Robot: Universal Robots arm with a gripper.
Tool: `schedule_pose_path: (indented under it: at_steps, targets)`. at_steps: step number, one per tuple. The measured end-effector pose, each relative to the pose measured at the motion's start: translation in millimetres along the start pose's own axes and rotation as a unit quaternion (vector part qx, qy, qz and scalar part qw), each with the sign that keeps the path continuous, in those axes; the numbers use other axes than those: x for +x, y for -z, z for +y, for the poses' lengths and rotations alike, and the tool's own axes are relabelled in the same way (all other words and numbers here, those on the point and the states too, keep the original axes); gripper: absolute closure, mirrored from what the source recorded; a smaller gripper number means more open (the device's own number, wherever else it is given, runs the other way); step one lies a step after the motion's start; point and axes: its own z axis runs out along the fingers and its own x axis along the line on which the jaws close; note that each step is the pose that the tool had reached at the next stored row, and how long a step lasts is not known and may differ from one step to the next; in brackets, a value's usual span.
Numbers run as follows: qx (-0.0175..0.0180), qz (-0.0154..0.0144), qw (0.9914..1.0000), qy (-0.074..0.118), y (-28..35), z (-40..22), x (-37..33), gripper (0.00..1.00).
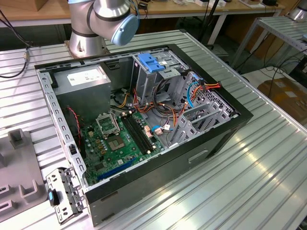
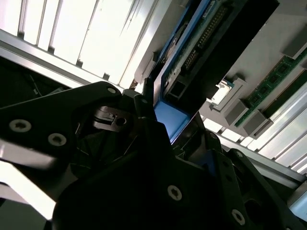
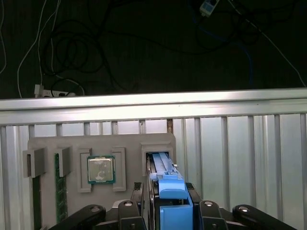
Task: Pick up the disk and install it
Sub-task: 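Pick up the disk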
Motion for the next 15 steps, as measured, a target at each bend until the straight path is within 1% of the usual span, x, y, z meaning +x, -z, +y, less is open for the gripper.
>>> schedule_pose_path:
  at_steps: [2,3,4,15]
  targets:
    - [-0.0001,0.0000,1.00000,0.000,0.1,0.0,0.0,0.54]
    - [-0.0001,0.0001,1.00000,0.000,0.1,0.0,0.0,0.55]
    - [-0.0001,0.0001,1.00000,0.000,0.1,0.0,0.0,0.62]
    - [0.0000,0.0000,1.00000,0.000,-0.2,0.0,0.0,0.63]
